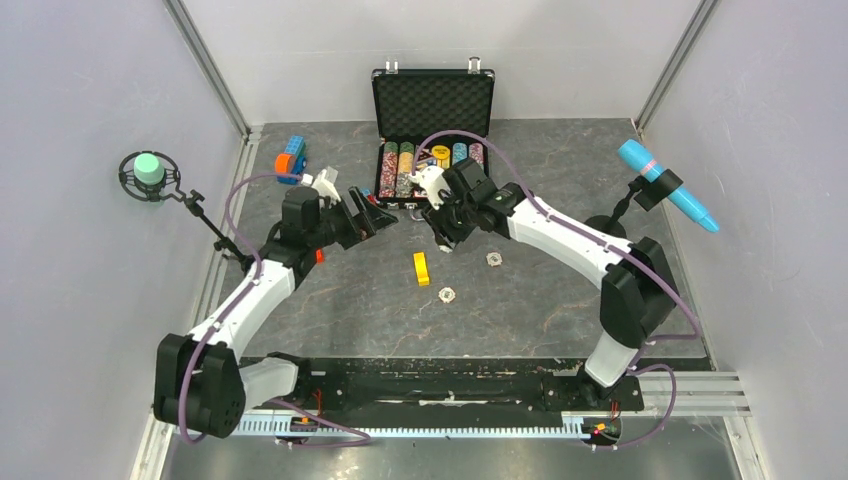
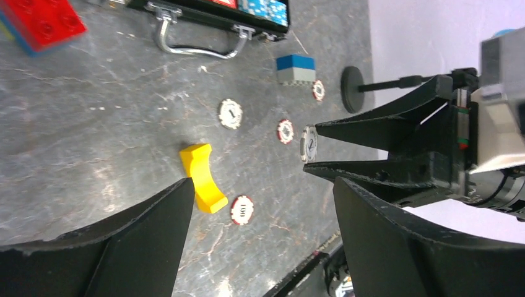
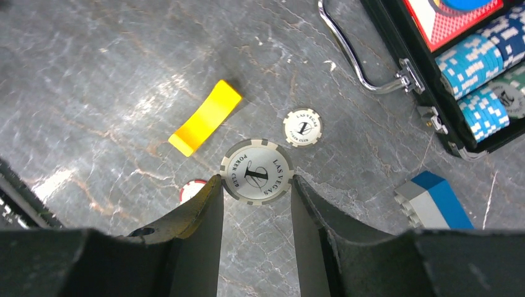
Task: Pack up texas hold em set
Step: Pick up the poker chip from the center of the board.
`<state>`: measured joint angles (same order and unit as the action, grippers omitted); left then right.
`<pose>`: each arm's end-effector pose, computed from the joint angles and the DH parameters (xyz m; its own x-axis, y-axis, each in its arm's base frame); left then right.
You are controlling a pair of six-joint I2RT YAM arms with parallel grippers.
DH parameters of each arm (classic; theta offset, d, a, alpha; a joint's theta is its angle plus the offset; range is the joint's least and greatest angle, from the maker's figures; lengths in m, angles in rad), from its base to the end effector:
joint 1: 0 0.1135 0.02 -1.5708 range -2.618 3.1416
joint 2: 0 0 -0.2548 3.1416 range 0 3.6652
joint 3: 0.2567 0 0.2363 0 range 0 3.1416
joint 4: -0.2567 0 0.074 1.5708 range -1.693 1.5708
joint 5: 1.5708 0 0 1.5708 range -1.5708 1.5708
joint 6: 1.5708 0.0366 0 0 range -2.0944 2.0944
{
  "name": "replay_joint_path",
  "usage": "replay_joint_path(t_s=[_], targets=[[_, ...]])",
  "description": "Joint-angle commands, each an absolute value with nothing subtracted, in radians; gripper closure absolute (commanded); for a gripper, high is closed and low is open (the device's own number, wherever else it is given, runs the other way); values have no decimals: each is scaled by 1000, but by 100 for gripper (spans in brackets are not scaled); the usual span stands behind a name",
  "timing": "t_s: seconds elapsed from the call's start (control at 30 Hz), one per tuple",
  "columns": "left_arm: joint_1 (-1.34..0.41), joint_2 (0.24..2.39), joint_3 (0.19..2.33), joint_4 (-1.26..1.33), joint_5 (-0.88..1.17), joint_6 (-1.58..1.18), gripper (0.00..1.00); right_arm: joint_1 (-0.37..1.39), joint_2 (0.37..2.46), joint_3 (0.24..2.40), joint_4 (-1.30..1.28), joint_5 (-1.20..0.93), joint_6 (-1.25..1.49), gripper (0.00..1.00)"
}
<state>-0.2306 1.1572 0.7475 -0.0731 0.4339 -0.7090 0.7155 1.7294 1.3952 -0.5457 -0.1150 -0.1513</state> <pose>0.2361 -0.0712 0.2610 -0.7141 -0.4391 -0.5452 0.1383 0.6749 -0.7248 0.2736 0.2434 0.2618 -0.4685 -0.6056 -0.6433 -0.7864 0.6176 -0.0086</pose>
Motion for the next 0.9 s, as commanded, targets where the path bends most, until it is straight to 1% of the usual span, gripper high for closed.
replay_joint_path(t_s=[0.0,0.13,0.33,0.63,0.87], targets=[[-227,1176,692,182,598,-863,13,713,1659,1435,-586,-252,-278,90],[-230,1200,668,281,664,-918,18,714,1638,1441,-594,-332,-318,90],[-245,1233,669,306,684,-934,29,714,1620,1443,-580,-371,-330,89],[-282,1270,672,313,678,-934,35,715,1598,1424,-521,-411,-318,89],[-333,1292,683,319,658,-936,36,717,1605,1423,-511,-441,-312,89]])
